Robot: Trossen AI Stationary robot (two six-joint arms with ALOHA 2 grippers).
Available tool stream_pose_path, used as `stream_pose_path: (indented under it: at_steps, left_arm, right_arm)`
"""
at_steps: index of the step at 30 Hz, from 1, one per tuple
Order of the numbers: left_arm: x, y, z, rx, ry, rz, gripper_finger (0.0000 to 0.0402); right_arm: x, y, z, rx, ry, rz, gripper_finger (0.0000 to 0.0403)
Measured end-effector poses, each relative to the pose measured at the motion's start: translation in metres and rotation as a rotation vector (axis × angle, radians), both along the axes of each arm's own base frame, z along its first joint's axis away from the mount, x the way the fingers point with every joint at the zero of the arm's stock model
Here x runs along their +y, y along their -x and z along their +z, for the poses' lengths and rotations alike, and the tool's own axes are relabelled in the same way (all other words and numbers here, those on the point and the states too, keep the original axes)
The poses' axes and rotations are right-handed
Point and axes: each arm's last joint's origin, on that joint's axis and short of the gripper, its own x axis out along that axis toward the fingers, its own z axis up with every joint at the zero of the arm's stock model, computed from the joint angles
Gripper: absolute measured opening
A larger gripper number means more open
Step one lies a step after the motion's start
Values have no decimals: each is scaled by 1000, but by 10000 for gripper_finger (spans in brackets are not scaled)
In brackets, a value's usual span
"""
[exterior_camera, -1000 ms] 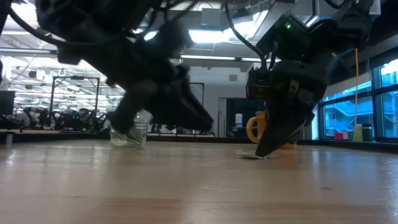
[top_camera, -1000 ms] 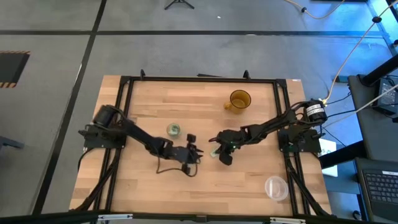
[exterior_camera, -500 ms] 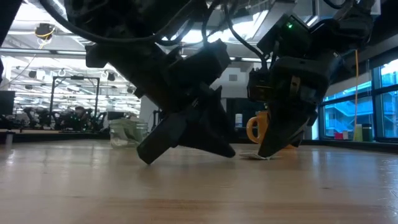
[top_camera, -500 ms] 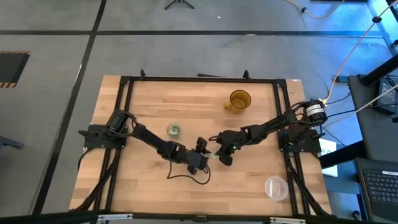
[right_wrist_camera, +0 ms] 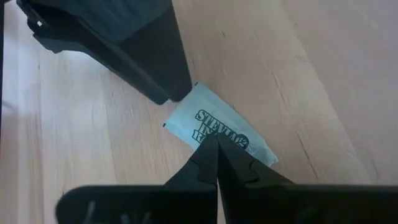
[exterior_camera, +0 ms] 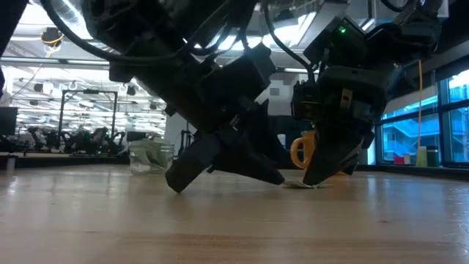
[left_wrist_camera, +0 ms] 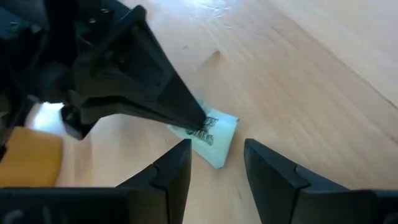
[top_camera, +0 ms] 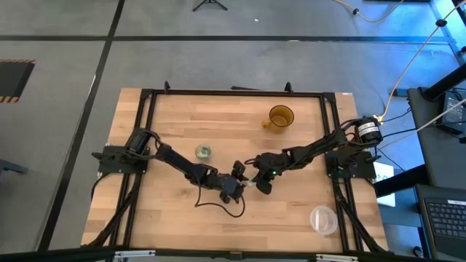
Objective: Pick and place Stevia / Truvia into bins
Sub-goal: Put the stevia packet into the transparent container
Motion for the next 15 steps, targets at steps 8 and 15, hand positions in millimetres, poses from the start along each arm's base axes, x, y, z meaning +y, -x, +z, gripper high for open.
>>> stream_pose_path:
  at_steps: [8,15]
  left_arm:
    - [7,-2,0,110,37,14,143]
    - [4,-17,7,126,-17,-32,143]
  right_arm:
    - [0,0,0,-3,-3,-6,0]
    - [0,-1,1,-2,-15,-21,0]
